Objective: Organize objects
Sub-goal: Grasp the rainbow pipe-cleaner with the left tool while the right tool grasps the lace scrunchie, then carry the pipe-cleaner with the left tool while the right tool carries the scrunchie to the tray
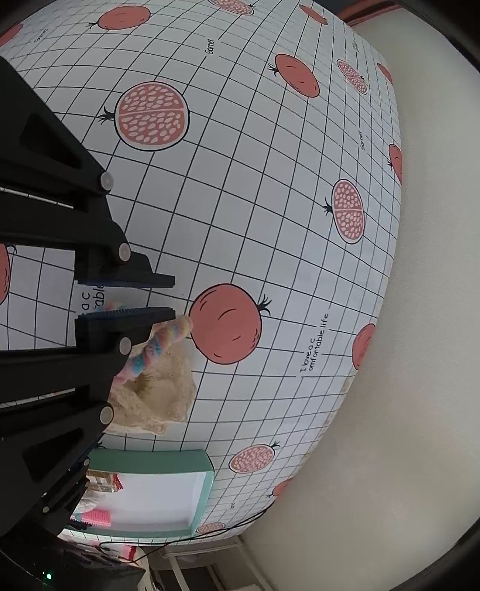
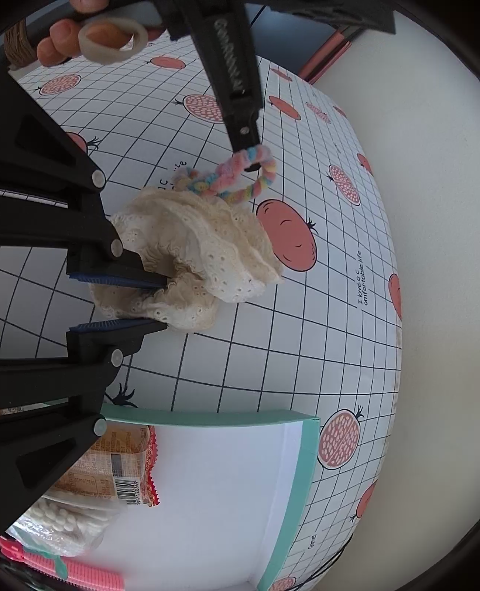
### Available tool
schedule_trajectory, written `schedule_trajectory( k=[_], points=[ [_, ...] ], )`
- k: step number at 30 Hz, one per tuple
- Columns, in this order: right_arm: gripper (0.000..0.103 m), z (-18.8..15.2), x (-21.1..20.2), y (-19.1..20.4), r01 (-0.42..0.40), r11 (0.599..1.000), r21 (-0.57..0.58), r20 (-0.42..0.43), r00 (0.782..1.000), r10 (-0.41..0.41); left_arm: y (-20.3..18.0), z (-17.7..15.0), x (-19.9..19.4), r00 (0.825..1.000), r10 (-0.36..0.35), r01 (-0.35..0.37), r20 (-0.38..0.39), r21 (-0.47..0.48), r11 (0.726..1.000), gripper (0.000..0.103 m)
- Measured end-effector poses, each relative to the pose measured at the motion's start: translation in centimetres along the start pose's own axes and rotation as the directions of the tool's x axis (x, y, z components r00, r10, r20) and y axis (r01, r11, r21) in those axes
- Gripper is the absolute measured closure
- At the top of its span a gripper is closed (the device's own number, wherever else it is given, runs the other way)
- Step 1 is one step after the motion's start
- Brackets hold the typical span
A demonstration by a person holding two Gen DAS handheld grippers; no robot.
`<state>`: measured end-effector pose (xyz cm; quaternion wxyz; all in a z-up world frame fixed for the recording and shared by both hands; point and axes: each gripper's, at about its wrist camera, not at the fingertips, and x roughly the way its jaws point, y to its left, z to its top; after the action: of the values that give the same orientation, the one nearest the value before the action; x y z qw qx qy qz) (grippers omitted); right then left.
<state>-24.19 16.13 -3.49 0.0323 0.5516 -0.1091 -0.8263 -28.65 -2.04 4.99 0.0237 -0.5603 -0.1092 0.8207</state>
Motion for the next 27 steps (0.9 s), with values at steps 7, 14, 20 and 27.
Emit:
schedule_trajectory(
  k=[7,14,20,27],
  points=[
    [0.086,0.0,0.0,0.0,-0.001,1.0,-0.002,-0.002,1.0,0.001,-0.5,0.3,-1.8,0.999,-0.04,0.04,0.033,0.004,0.999,0.092],
    [0.086,0.1,0.0,0.0,0.0,1.0,-0.005,-0.002,1.0,0.0,-1.4,0.1,-2.6,0.996,-0.084,0.083,0.041,0.012,0.996,0.083],
    [0.086,0.0,-0.1,0.1,0.003,1.0,-0.009,-0.003,1.0,-0.003,-2.3,-0.1,-1.9,0.995,-0.1,0.1,0.02,0.024,0.995,0.07],
    [0.086,0.0,0.0,0.2,0.003,1.0,-0.011,-0.003,1.0,-0.003,-3.2,-0.6,-0.7,0.999,-0.048,0.047,0.001,0.066,0.997,0.072]
  ],
)
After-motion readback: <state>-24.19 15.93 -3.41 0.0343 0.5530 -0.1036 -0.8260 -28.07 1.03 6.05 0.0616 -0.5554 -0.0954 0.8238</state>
